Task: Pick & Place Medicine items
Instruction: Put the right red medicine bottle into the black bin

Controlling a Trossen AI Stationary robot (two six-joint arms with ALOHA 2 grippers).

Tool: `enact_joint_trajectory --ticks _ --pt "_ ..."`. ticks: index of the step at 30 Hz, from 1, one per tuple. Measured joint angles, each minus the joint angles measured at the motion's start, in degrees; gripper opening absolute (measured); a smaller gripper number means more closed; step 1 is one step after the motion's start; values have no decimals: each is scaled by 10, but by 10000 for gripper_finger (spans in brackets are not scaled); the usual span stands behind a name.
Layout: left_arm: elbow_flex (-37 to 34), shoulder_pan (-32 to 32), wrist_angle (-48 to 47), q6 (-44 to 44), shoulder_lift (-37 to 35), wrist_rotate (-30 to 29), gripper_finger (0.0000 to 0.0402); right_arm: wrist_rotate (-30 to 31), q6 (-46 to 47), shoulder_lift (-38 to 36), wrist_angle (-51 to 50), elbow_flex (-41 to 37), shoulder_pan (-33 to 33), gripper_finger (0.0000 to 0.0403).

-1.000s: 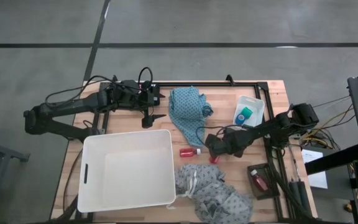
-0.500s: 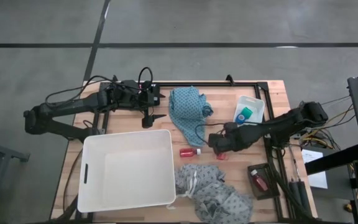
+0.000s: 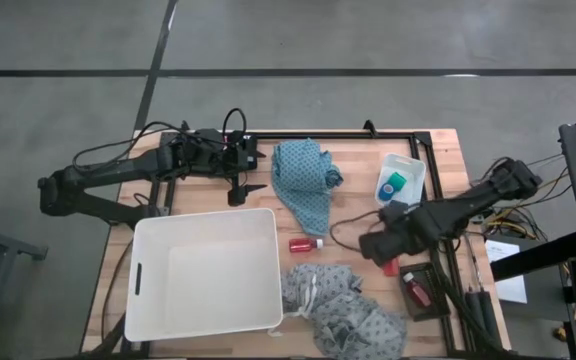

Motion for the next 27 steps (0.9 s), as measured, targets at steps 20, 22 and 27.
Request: enact_joint_trajectory --ticks 20,22,27 --pt "0 0 -8 0 0 0 393 -70 274 -8 11 -77 288 146" --pt "0 0 -8 0 0 0 393 -74 291 -8 34 -92 299 151" --pt "0 0 -8 0 0 0 393 -90 297 -8 66 -129 311 156"
